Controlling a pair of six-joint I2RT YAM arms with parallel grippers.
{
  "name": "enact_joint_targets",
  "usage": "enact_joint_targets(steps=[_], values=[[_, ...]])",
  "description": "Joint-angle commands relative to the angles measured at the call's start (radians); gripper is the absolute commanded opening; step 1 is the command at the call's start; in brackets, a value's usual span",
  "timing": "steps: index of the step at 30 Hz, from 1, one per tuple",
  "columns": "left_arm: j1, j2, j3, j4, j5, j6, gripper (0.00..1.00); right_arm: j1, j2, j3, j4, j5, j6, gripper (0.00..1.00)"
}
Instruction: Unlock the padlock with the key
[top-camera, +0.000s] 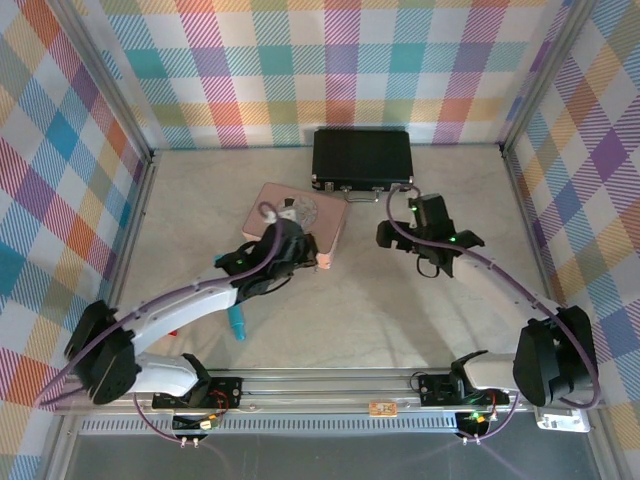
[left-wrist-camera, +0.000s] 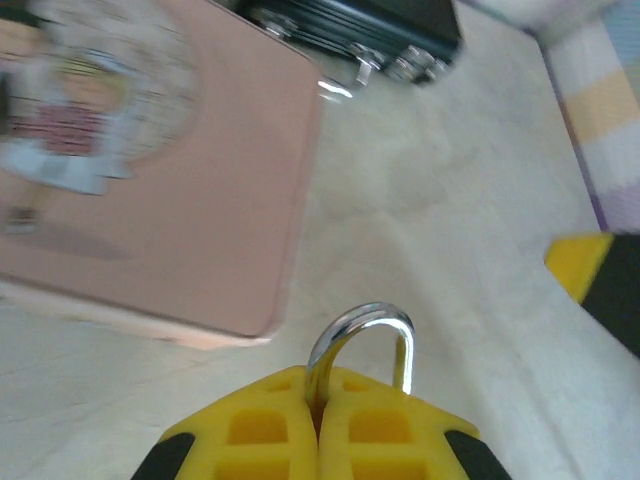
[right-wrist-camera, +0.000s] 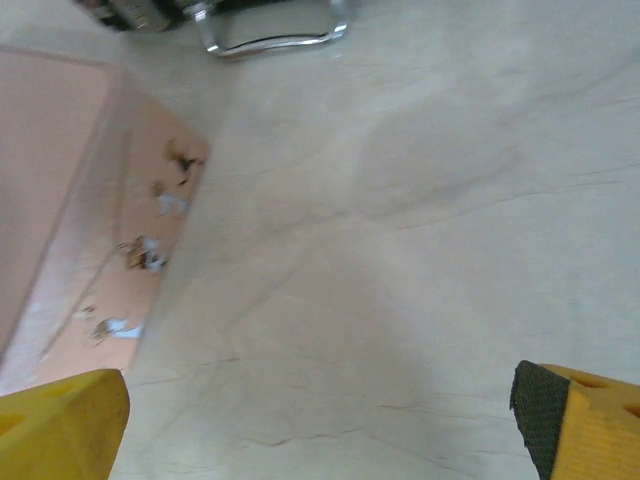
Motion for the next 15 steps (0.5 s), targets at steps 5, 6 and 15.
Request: enact_joint_targets(steps=[5,6,15], values=[[-0.156,0.292,0.231,-0.048,0.05,0.09,0.0,-0.297,-0.085,-0.053,-0.084,-0.032,-0.037,0.99],[-0.165,0.328,0.258,-0.054,0.051,0.087,0.0,-0.33,-0.095,-0.061,-0.088,-0.046,-0.03,0.99],[-0.187,0.667,0.591,-0.265,0.026,0.075,0.0,-0.413,-0.226,-0.152,-0.031,-0.182,0.03,0.99]])
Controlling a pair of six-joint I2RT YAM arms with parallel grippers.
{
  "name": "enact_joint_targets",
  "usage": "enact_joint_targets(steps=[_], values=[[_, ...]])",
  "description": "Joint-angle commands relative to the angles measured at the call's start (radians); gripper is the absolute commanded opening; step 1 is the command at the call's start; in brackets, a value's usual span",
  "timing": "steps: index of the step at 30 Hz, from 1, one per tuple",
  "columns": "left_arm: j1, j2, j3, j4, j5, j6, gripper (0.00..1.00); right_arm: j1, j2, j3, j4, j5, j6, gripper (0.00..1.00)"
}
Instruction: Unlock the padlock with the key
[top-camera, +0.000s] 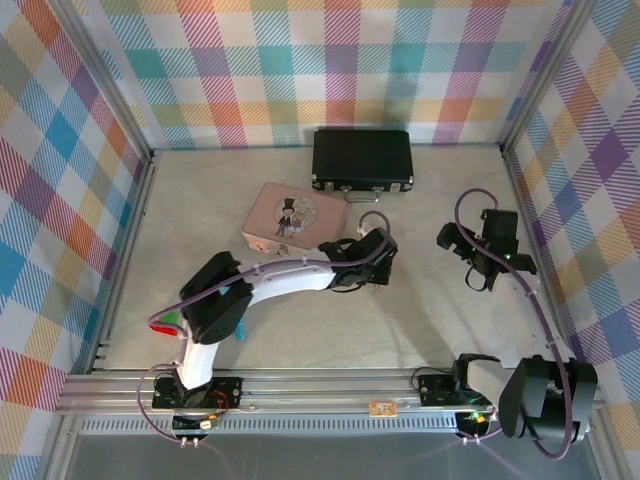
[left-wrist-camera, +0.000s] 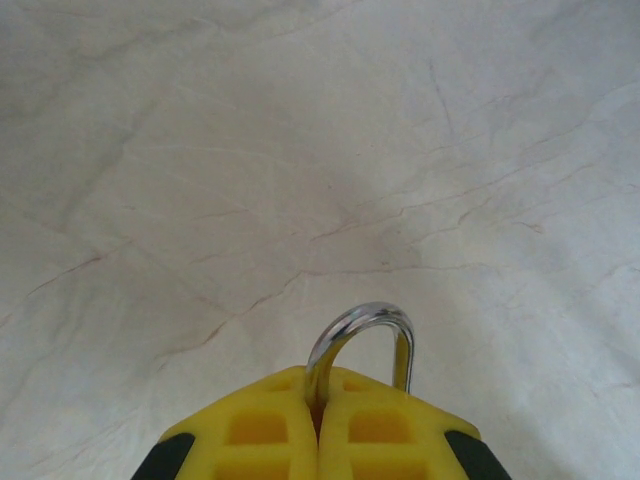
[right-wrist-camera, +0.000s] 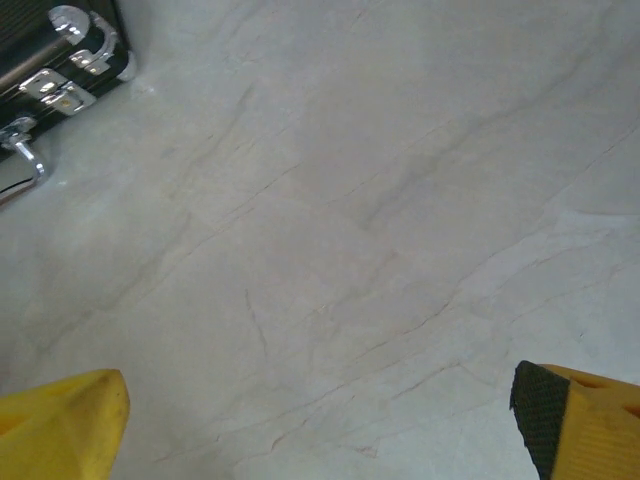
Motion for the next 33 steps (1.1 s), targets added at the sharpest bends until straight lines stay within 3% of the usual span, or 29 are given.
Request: enact_joint_targets(steps=[1,10,13,18,27,33], values=[[-0.001,0.067,0.099,-0.118,-0.022,0.017,0.0,0.001,-0.037,-0.017,0.017,-0.085,0.031,0.99],[0.001,0.198,0.216,-0.196,-0.099,0.04,0.01,0.0,-0.04,-0.056,0.047,-0.124,0.064,0.99],[0.002,0.206,0.225,-0.19,-0.083,0.034,0.13,0.0,-0.016,-0.055,0.051,-0.13,0.059,0.99],[0.01,0.168,0.214,-0.184,-0.066,0.02,0.44,0.001,0.021,-0.057,0.084,-0.118,0.058,0.99],[0.091,-0.174,-0.045,-0.037,-0.049,0.049,0.65,0.001,0.171,-0.056,0.263,-0.038,-0.022,0.99],[0.277,-0.423,-0.243,0.0,-0.003,0.104,0.84,0.0,0.243,-0.096,0.448,0.059,-0.127,0.99]])
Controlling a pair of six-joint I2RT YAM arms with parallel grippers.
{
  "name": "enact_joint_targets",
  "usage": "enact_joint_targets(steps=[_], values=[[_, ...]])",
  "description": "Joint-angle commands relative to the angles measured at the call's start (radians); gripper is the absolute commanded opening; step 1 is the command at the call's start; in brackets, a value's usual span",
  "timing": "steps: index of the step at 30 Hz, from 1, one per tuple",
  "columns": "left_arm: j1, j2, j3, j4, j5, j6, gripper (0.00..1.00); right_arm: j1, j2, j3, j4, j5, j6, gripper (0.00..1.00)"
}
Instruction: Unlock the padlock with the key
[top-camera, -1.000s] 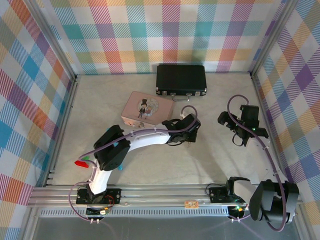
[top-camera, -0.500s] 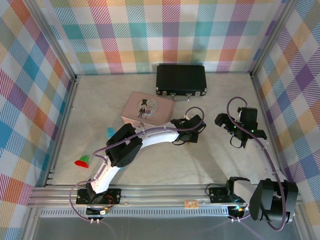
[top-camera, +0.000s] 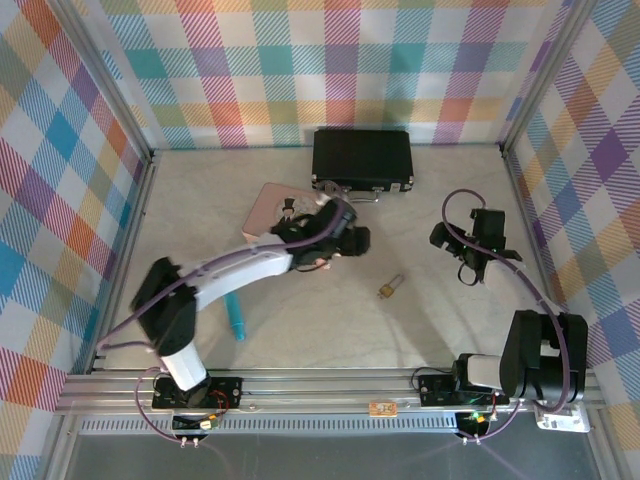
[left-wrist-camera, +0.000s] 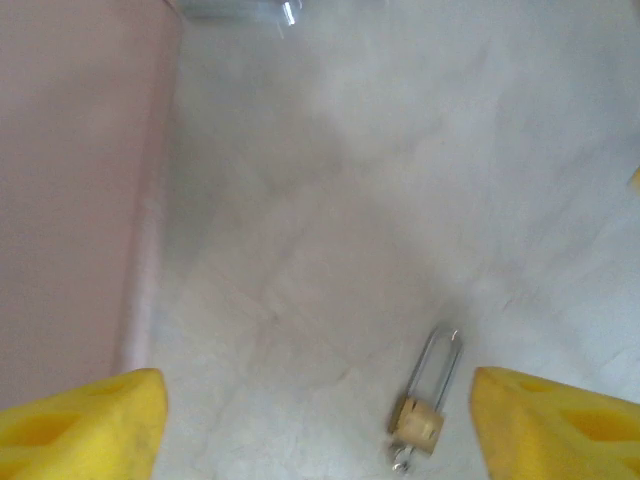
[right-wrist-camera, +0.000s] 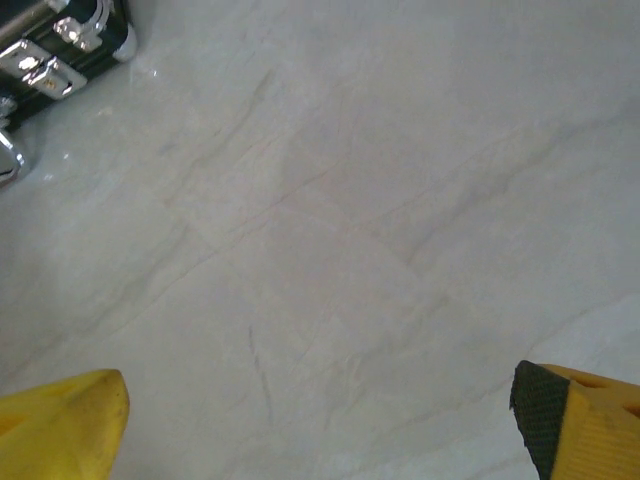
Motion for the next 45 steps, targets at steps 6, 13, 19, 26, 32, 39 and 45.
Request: enact_joint_targets(steps=[6,13,19,26,32,39,45], values=[[0.303,-0.292,-0.244,0.025,-0.078,0.142,1.0,0.013,0.061,-0.145,0.455,0.067,-0.162,0.99],[0.611,-0.447,-0.377,0.01,-0.225,0.145,1.0,0.11,0.14,-0.237,0.796,0.091,-0.298,0.99],[0.643,-0.47,-0.562,0.252,-0.514,0.218,1.0,0.141,0.229,-0.322,1.029,0.087,-0.339,0.99],[0.644,-0.362,-0.744,0.571,-0.672,0.351,1.0,0.128,0.236,-0.292,0.976,0.119,-0.304,0.99],[0.646,-0.232,-0.88,0.963,-0.574,0.488,1.0,0.125,0.236,-0.29,0.969,0.112,-0.303,0.99],[0.683,-0.162,-0.95,1.187,-0.283,0.527,0.99,0.124,0.236,-0.288,0.968,0.109,-0.302,0.99],[0.682,-0.135,-0.949,1.215,-0.213,0.556,1.0,0.122,0.237,-0.289,0.968,0.109,-0.303,0.99]])
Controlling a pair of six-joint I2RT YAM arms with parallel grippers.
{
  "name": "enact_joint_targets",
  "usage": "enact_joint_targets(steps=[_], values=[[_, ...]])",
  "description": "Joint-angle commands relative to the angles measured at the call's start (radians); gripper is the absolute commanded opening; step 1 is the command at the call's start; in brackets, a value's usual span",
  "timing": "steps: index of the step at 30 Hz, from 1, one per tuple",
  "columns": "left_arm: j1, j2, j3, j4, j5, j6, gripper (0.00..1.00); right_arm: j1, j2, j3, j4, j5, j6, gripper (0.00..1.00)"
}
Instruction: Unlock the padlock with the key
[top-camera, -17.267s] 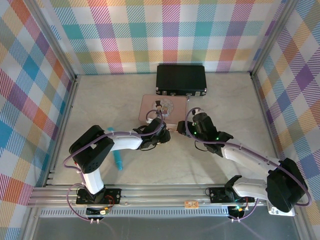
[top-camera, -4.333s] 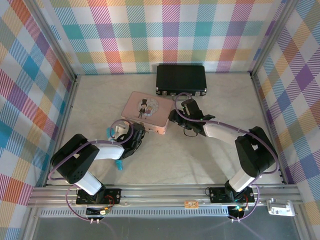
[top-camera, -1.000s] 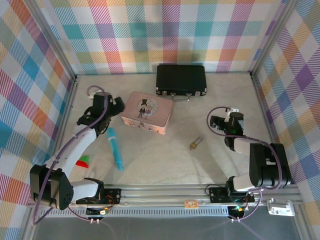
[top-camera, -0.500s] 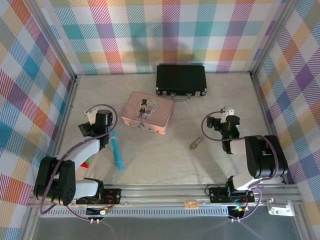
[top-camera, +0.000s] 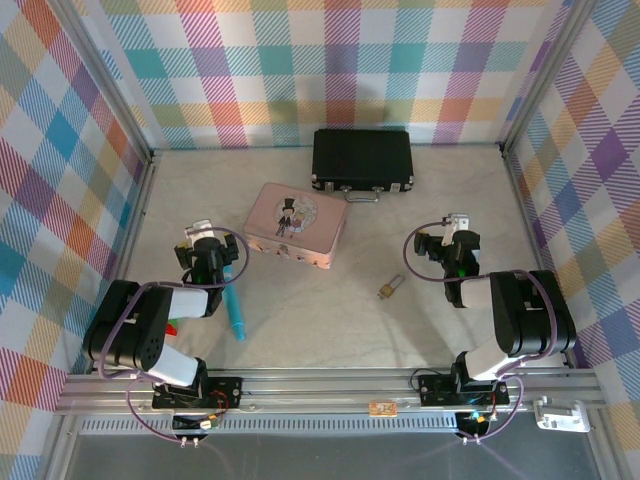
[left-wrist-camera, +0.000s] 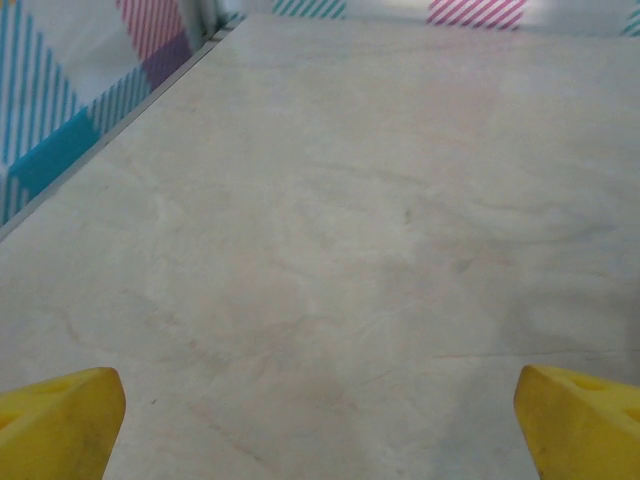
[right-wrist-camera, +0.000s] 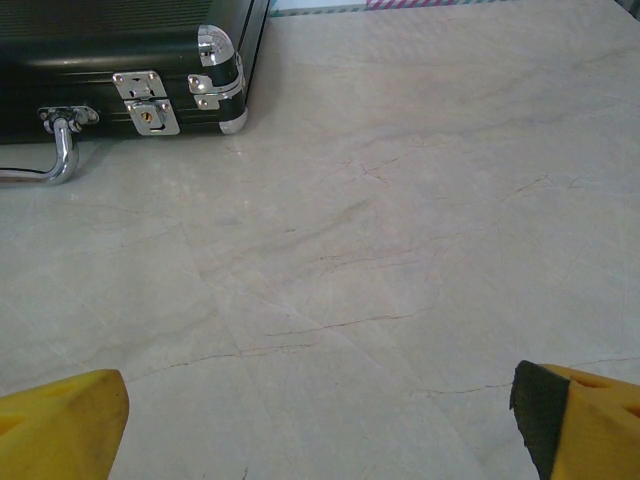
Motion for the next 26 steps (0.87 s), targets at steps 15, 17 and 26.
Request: enact_joint_targets(steps=[15,17,26], values=[[0.028,0.085,0.022,0.101,0.102,0.031,1.0,-0.006,-0.003,0.016,0.033,-0.001,0.002,0.99],[0.027,0.086,0.022,0.1,0.103,0.031,1.0,-0.007,-0.003,0.016,0.033,0.0,0.002,0.99],[0.028,0.086,0.025,0.096,0.103,0.027,1.0,-0.009,-0.004,0.015,0.032,-0.005,0.003,0.99]])
